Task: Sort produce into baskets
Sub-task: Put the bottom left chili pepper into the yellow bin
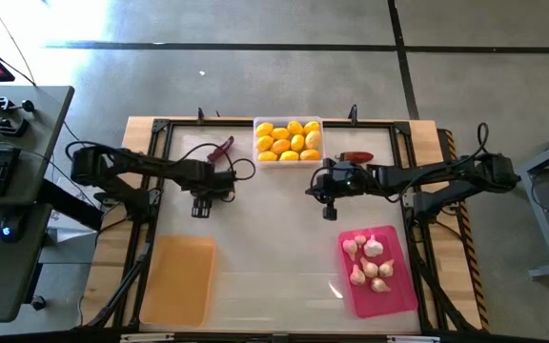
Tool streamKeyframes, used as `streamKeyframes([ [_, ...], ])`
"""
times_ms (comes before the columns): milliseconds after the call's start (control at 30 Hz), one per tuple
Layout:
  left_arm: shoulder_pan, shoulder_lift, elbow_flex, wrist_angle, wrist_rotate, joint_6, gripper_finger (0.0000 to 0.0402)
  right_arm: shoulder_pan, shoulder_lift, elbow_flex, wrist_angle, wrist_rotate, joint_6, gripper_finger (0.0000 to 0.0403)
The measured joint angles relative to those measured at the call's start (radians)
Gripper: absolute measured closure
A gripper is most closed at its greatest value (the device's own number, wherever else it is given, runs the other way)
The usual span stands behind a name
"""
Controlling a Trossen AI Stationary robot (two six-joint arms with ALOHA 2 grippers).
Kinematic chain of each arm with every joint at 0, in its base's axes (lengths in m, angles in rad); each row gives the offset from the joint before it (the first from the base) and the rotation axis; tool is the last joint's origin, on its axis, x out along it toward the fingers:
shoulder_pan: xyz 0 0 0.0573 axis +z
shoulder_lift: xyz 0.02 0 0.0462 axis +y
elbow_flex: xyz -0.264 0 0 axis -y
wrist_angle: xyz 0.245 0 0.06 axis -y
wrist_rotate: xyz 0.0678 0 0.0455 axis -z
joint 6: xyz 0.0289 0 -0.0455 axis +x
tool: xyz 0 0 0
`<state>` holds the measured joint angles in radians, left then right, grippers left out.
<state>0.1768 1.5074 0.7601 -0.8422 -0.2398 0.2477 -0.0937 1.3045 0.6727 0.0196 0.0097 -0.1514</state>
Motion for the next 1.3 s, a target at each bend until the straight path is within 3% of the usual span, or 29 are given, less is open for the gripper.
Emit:
streamKeyframes([
  [167,0.000,0.008,0.000,-0.029,0.018,0.018,0.0212,0.000,0.000,0.000,0.000,0.000,-0.006,0.0403],
  [367,-0.002,0.003,0.010,-0.044,0.032,0.025,0.0285,0.000,0.000,0.000,-0.002,0.000,-0.006,0.0403],
  [533,-0.002,0.003,0.086,-0.089,0.055,0.036,0.0336,0.000,0.000,0.000,-0.003,0.000,-0.006,0.0403],
  [700,-0.030,-0.002,0.192,-0.158,0.073,0.044,0.0341,0.000,0.000,0.000,-0.016,0.000,-0.004,0.0403],
  [900,-0.147,-0.013,0.323,-0.352,0.110,0.007,0.0336,0.000,0.000,0.000,-0.037,0.001,-0.004,0.0403],
  [1167,-0.370,-0.124,0.414,-0.477,0.338,-0.357,0.0338,0.000,-0.001,0.000,-0.041,0.004,-0.004,0.0403],
  [1300,-0.500,-0.188,0.412,-0.475,0.389,-0.568,0.0338,0.000,-0.001,0.000,-0.046,0.004,-0.006,0.0403],
])
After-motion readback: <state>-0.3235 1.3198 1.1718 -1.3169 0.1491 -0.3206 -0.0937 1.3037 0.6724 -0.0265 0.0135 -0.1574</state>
